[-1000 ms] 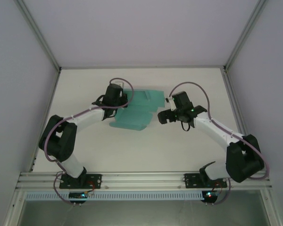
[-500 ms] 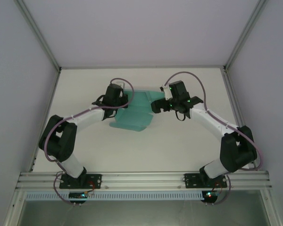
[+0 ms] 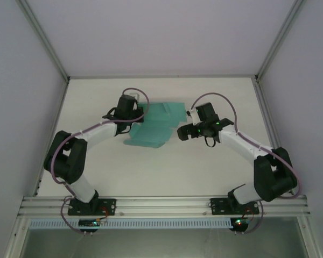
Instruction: Assemble paper box
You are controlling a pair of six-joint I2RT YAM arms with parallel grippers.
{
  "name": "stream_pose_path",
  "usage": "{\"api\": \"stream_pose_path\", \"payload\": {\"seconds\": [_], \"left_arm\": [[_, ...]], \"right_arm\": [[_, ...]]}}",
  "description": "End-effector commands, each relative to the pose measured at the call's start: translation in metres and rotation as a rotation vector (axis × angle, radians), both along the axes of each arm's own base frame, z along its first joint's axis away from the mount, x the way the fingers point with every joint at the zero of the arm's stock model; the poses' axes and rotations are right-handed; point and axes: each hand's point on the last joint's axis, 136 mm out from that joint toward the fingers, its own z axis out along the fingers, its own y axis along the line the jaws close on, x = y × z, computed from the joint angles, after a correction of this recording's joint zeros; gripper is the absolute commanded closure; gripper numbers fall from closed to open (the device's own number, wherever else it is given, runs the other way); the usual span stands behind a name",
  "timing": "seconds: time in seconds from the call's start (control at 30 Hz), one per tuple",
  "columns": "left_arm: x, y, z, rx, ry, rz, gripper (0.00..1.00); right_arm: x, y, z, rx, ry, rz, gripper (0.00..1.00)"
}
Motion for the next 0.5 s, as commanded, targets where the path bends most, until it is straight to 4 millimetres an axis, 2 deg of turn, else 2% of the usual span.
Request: {"api": "stream_pose_path", "payload": {"seconds": [0.0,0.2,0.47], "left_arm": [[-0.002,-0.012,0.003,-0.014,-0.014,-0.063,1.0],[-0.007,-0.025,0.0,0.002,-0.031,-0.12,1.0],[-0.007,-0.035,0.006,-0.031,-0.036,-0.136,1.0]], "right_arm": [[0.028,0.015,0.027,0.06,-0.071,0.003,0.01],[0.051,0.031,0.036,0.076,-0.095,0.024,0.01],[0.069,0.043,0.021,0.015,-0.127,0.003,0.01]]}}
